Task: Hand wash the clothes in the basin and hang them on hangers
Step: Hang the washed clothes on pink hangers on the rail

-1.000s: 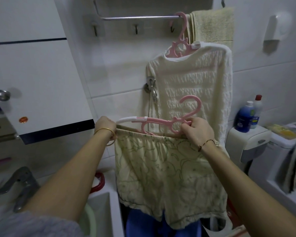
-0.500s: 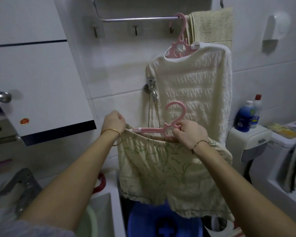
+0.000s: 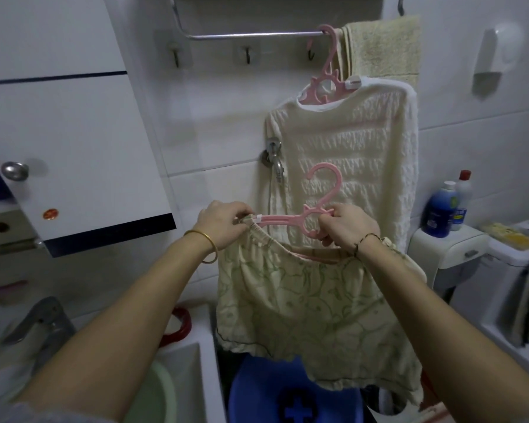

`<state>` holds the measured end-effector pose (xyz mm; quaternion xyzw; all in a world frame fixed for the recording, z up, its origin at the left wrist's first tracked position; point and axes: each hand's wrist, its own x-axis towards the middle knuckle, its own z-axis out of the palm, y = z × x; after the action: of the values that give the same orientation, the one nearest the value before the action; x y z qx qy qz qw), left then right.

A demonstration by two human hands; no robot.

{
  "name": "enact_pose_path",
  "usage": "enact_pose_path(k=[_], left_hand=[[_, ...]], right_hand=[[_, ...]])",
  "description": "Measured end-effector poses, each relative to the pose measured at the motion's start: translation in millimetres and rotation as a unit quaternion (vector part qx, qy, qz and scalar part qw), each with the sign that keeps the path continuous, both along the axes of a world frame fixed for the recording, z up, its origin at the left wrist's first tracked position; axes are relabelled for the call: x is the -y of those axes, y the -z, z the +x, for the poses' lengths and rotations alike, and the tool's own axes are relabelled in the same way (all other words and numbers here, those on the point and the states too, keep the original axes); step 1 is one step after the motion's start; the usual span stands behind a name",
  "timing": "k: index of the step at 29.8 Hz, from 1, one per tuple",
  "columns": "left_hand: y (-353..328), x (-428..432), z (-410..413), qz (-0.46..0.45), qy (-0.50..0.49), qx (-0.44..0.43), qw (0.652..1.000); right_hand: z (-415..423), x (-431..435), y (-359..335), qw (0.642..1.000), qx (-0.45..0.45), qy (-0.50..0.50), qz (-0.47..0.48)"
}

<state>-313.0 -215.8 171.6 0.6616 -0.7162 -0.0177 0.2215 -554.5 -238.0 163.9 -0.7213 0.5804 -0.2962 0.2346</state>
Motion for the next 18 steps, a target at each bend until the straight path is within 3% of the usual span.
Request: enact_pose_path(k=[4, 9, 11, 14, 18], left_hand=[[3, 2, -14, 0.018, 0.07, 0.045, 0.996], [8, 6, -22, -0.087, 0.055, 0.035, 0.994], [6, 7, -19, -0.095, 0.064, 0.023, 0.993], [-6, 5, -7, -0.096, 0.066, -0.02, 0.993], [-19, 5, 7, -0.101, 0.05, -0.071, 0.991]], right_hand=[[1, 1, -5, 1.0, 0.023, -0.01, 0.01], [3, 0, -5, 0.993, 0.098, -0.056, 0.03], [-2, 3, -9, 0.996, 0.032, -0.08, 0.018], [-21, 9, -17, 0.978, -0.166, -0.126, 0.006], [-36, 14, -22, 0.97, -0.156, -0.183, -0.043]])
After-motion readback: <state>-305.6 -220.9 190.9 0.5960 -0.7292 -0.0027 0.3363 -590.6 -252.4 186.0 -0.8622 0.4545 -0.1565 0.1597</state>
